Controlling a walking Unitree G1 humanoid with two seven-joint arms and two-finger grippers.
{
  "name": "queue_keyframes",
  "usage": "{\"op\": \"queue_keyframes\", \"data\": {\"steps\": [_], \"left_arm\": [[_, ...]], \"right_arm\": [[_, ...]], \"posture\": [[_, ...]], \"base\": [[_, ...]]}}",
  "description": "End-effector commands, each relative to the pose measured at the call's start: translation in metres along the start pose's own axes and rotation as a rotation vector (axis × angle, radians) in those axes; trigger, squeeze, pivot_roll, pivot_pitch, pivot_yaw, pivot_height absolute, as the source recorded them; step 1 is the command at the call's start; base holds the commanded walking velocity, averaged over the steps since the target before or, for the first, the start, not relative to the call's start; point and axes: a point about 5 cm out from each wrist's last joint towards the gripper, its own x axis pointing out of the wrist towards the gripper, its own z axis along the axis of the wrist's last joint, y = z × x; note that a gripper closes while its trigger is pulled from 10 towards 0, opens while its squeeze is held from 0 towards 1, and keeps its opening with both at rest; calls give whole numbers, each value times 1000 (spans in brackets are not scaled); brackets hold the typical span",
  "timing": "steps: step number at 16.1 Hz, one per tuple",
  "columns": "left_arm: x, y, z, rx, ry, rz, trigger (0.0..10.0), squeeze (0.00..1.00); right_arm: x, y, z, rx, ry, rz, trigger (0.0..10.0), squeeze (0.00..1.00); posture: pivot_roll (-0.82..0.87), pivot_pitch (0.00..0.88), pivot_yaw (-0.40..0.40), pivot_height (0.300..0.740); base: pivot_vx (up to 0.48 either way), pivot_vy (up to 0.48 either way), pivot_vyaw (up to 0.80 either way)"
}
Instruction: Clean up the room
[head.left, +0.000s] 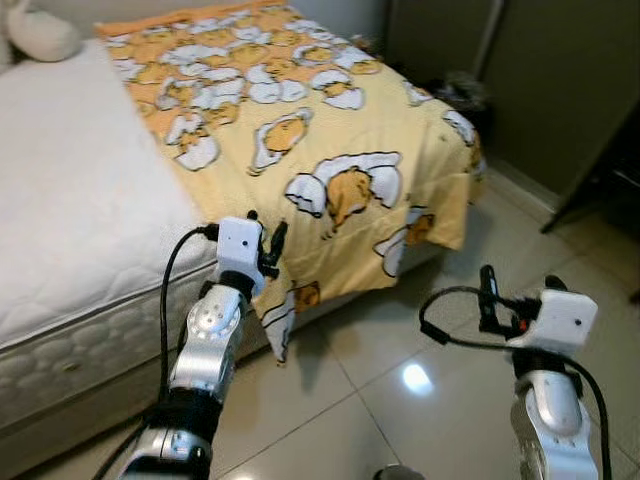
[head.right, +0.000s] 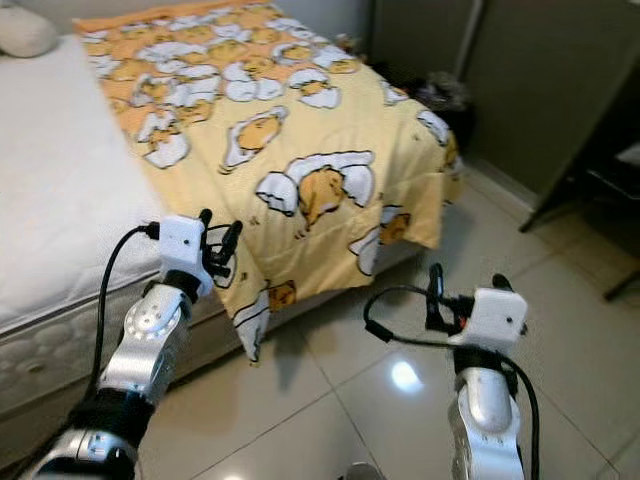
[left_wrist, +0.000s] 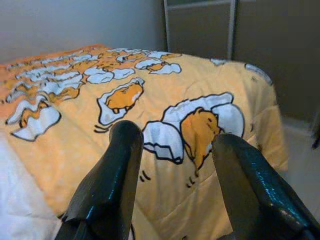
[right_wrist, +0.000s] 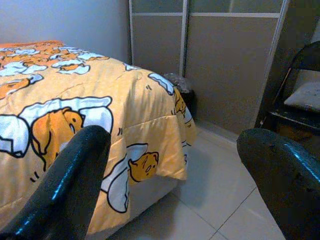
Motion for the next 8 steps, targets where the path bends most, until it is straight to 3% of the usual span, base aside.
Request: {"op": "queue_keyframes", "data": {"steps": [1,2,4,6,8], "left_arm": [[0,2,-5,-37,16,6,10000,0],[-1,5,-5,-63,12,18,10000,1000],[-8,15,-19,-69,84,31,10000,1000],[-22,28,-40,-24,181,84,10000,1000],[-22,27,-40,-26,179,69,10000,1000]], "right_arm": [[3,2,-2,26,1,19,10000,0],[3,3,-3,31,9,23,10000,0],[3,5,-8,47,43,16,10000,0],[0,5,-16,87,73,10,10000,0],[-1,4,-19,101,80,-4,10000,0]], "posture": [[-128,0,34,740],[-120,0,25,740],[-106,0,13,727],[-106,0,21,710],[-104,0,22,698]], "base": [[0,0,-556],[0,0,-538],[0,0,-413],[0,0,-213],[0,0,-469]]}}
